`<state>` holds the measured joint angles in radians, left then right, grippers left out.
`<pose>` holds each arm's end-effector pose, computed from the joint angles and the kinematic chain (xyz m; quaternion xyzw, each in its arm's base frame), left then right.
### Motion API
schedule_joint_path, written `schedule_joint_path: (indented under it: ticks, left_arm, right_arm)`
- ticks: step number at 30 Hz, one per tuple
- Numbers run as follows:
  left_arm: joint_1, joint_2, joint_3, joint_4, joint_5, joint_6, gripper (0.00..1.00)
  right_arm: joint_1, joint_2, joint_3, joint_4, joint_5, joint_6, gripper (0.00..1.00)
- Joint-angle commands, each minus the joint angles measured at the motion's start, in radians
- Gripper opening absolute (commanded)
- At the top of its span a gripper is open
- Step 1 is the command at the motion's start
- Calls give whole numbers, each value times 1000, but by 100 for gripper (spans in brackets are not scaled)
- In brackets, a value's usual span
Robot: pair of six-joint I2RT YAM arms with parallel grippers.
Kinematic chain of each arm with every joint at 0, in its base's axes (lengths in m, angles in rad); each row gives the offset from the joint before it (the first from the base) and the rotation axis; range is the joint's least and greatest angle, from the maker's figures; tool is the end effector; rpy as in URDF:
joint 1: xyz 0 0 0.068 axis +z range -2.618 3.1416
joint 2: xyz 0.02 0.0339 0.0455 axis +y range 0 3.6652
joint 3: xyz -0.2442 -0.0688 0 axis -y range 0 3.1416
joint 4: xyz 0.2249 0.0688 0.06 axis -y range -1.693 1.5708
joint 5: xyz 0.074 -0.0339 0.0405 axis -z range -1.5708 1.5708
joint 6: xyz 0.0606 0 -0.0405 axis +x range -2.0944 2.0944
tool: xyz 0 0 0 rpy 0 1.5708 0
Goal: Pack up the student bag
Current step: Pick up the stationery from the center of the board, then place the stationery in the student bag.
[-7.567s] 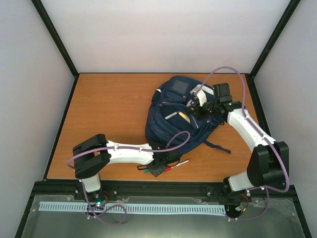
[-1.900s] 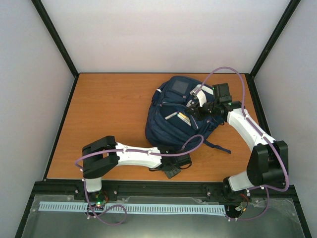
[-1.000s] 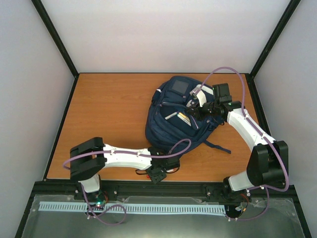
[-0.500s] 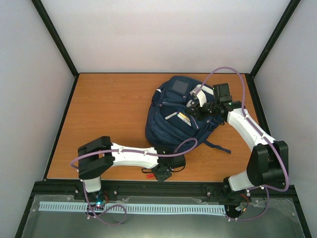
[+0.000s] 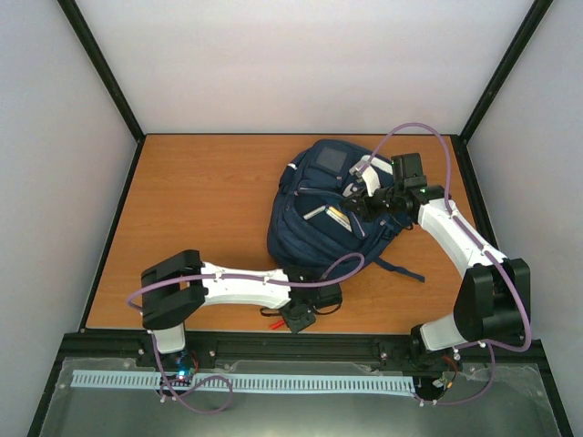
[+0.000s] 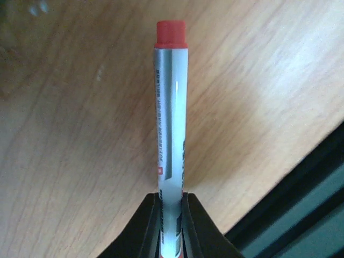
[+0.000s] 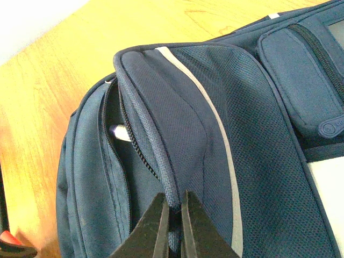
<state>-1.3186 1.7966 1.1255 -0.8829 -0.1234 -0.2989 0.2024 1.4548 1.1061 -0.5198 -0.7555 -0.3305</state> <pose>0.0797 -0.2793 0.1245 0.4866 0.8714 0.0365 0.0504 0.2854 0.1010 0.2454 -0.3522 0.8086 0.3251 0.3412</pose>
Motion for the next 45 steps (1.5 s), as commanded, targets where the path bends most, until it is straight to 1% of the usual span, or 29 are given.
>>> schedule_joint_path:
  ticks: [1,6,11,14,19,22,28,32,39,45]
  left_arm:
    - [-7,-94,87,-19,6,-3,6]
    - [15,-171,141,19,38,-34,5]
    - [72,-251,135,84,46,-94,4]
    - [127,-317,101,162,41,-153,4]
    - [200,-381,56,312,-63,-270,4]
    - [260,-396,30,404,-47,-363,5]
    - [343,-388,-25,591,20,-548,5]
    - [364,-333,-24,680,44,-667,1]
    - [381,-201,46,728,104,-814,1]
    - [383,-165,46,774,66,-928,1]
  right_arm:
    - [-17,1,26,18,-1,-15,3]
    - [-18,-3,26,17,1,-14,3]
    - [-21,-6,26,18,-2,-13,3]
    - [-21,-7,26,17,-5,-12,3]
    - [-22,-10,26,18,-4,-12,3]
    - [-23,-10,26,17,-5,-10,3]
    - [-23,-9,26,18,-7,-11,3]
    - [-23,-9,26,18,-5,-13,3]
    - [-27,-14,26,18,-7,-11,3]
    - [-31,-14,26,18,-10,-11,3]
